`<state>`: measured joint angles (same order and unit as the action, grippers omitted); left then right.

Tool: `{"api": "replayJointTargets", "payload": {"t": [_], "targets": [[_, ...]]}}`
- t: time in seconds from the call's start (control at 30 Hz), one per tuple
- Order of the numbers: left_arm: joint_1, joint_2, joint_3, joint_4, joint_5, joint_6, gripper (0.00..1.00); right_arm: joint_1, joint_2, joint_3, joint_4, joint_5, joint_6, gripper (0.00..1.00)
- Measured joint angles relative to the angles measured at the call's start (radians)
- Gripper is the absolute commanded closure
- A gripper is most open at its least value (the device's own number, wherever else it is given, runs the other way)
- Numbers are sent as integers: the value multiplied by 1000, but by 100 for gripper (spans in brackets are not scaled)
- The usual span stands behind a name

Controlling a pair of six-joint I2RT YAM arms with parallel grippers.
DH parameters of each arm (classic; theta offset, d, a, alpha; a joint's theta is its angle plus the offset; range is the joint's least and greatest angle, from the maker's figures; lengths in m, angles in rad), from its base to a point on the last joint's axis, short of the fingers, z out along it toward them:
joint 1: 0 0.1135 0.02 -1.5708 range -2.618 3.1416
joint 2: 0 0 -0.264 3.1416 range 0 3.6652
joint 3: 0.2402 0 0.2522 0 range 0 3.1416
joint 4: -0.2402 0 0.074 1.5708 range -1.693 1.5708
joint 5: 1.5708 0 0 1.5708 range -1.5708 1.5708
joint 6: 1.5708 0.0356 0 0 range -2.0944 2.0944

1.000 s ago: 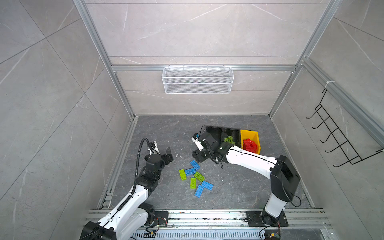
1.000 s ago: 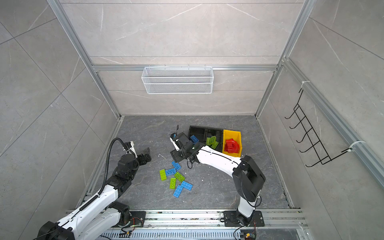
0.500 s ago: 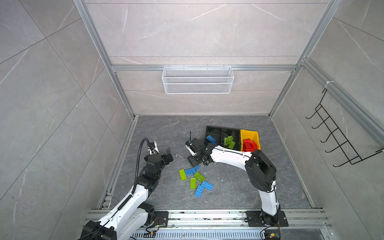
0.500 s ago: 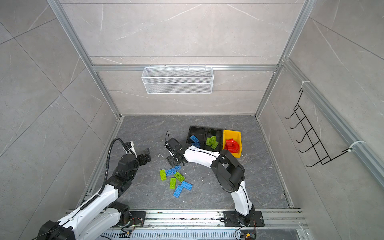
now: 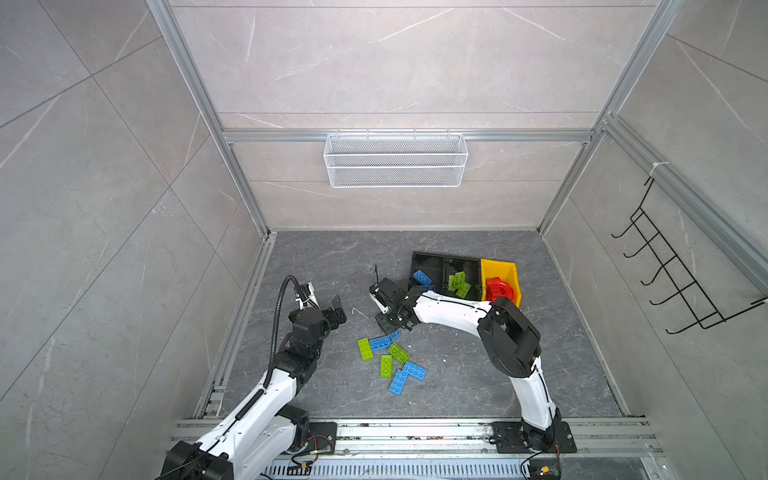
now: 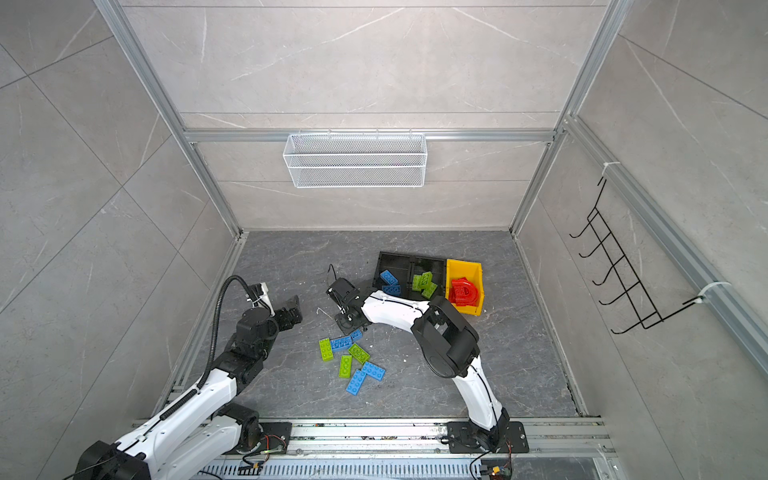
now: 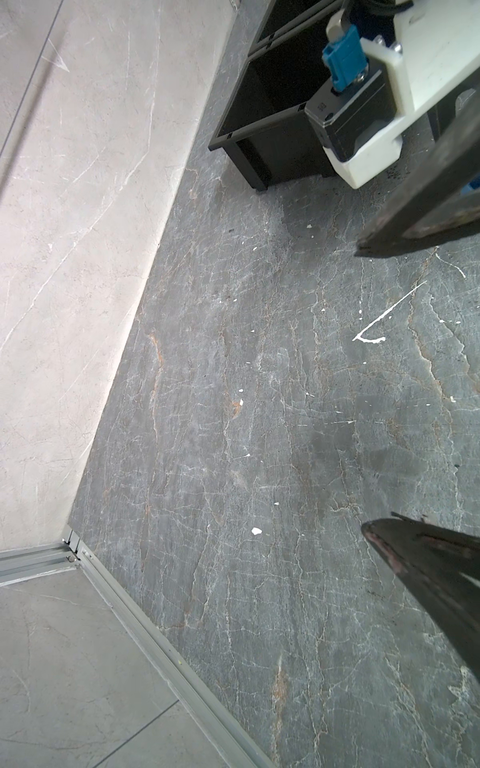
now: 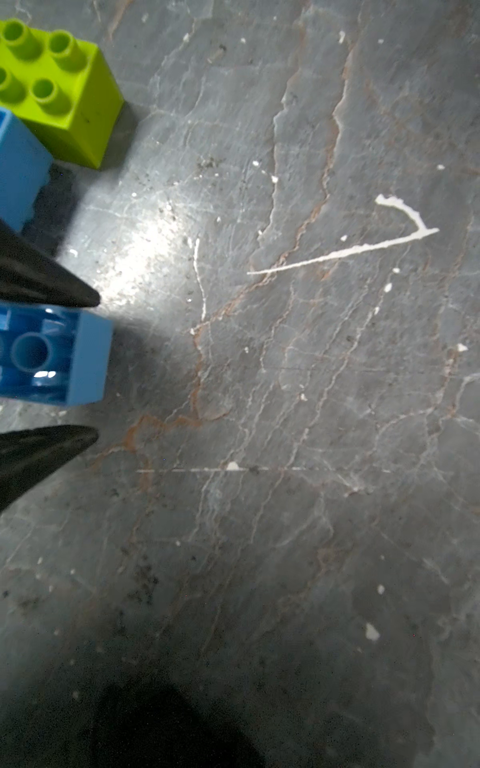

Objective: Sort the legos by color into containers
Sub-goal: 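Grasp the light-blue brick with the right gripper and carry it to the black bin, then open the right gripper over the blue compartment and lift away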

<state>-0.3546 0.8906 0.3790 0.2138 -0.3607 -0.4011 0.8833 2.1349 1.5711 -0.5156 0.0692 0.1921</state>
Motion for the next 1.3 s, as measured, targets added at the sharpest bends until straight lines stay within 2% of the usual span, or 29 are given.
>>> {"api": "replayJointTargets", "payload": {"t": [0.2,0.4,0.7,0.97,1.13,1.3], "targets": [[0,0,0,0,0,0,1,0,1,0,-5,11,0,64],[0,0,0,0,0,0,1,-2,-10,-13,-3,14,0,66],[0,0,0,0,0,0,1,-37,-144,-97,39,-11,15,70],[0,1,0,1,8,0,1,-216,-278,-154,109,-140,24,71],[0,17,0,3,22,0,1,-351,-276,-145,126,-175,21,73],[0,19,0,3,30,0,1,-412,-229,-78,131,-174,14,73]]}}
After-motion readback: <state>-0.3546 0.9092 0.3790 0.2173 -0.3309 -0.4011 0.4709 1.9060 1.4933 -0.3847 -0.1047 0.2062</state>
